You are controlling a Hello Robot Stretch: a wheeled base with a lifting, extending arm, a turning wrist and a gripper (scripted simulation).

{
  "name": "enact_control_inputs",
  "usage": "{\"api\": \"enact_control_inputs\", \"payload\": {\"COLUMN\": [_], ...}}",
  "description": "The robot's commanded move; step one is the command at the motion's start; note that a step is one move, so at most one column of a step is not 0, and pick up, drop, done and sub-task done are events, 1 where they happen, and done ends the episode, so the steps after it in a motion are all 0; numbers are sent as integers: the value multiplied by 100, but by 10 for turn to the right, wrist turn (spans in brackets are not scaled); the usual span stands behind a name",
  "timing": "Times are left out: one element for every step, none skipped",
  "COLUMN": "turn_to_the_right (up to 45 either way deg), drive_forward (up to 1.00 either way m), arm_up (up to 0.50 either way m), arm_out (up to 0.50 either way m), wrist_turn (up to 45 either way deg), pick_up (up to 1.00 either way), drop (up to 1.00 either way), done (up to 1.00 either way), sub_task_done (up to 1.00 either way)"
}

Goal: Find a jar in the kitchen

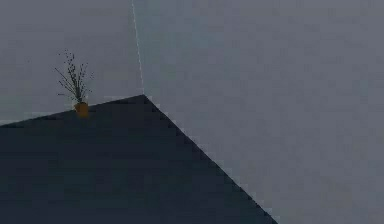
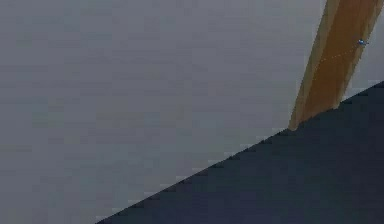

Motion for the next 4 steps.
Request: {"api": "enact_control_inputs", "payload": {"turn_to_the_right": [0, -450, -450, 0], "drive_forward": [50, 0, 0, 80], "arm_up": [0, 0, 0, 0], "arm_out": [0, 0, 0, 0], "wrist_turn": [0, 0, 0, 0], "pick_up": [0, 0, 0, 0], "drop": [0, 0, 0, 0], "done": [0, 0, 0, 0], "sub_task_done": [0, 0, 0, 0]}}
